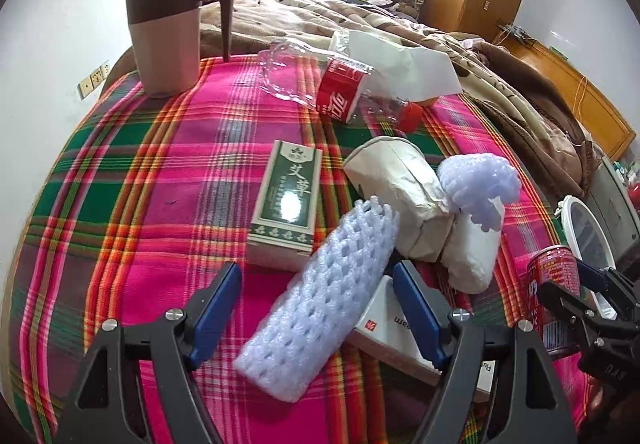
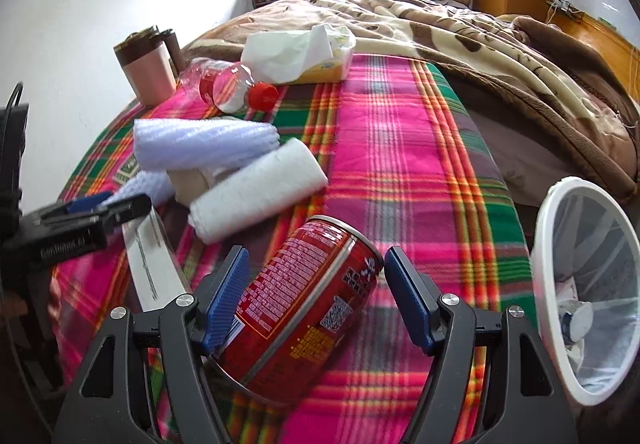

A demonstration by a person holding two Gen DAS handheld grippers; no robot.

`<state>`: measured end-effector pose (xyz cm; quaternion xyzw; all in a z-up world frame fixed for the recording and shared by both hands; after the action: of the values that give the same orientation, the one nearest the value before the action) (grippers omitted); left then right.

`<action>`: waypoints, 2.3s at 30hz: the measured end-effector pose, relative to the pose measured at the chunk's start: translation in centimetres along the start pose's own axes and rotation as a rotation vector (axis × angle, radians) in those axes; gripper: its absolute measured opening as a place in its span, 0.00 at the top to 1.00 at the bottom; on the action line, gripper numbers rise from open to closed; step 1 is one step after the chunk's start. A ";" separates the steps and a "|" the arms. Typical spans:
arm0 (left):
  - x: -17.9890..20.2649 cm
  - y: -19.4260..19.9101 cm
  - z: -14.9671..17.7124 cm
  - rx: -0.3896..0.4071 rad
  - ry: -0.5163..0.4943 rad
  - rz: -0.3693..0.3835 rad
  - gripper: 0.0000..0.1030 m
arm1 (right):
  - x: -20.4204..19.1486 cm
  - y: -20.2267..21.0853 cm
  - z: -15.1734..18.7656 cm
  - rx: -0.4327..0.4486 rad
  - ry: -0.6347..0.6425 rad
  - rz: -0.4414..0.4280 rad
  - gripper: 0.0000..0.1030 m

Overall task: Collect trash
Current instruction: 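Grasp the white foam net sleeves with the left tool while the right tool grasps the red can, then carry the foam sleeves with the left tool while the right tool carries the red can over the wastebasket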

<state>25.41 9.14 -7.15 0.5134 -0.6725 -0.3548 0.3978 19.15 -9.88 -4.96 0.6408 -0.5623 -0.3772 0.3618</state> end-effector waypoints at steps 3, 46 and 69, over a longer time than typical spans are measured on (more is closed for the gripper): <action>0.6 -0.3 0.1 -0.030 0.006 0.044 0.23 | 0.6 0.0 0.5 -0.016 0.005 0.055 0.31; 0.9 3.1 1.9 0.075 0.042 -0.077 0.68 | 3.6 0.8 2.8 0.037 -0.035 0.016 0.46; 10.8 8.7 3.2 0.207 -0.096 0.031 0.68 | 6.8 6.7 3.1 0.184 -0.076 0.007 0.46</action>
<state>17.35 0.79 0.99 0.5238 -0.7316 -0.3016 0.3155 13.95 -17.51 -0.96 0.6545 -0.6103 -0.3465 0.2811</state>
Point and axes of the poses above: each gripper's, at about its wrist camera, not at the fingertips, and y roughly against the way its jaws point, x to its right, z to its underside, the point moved 4 cm from there along -y, roughly the way its jaws point, and after that the axes turned 11 degrees about -x, right-handed, at the moved point
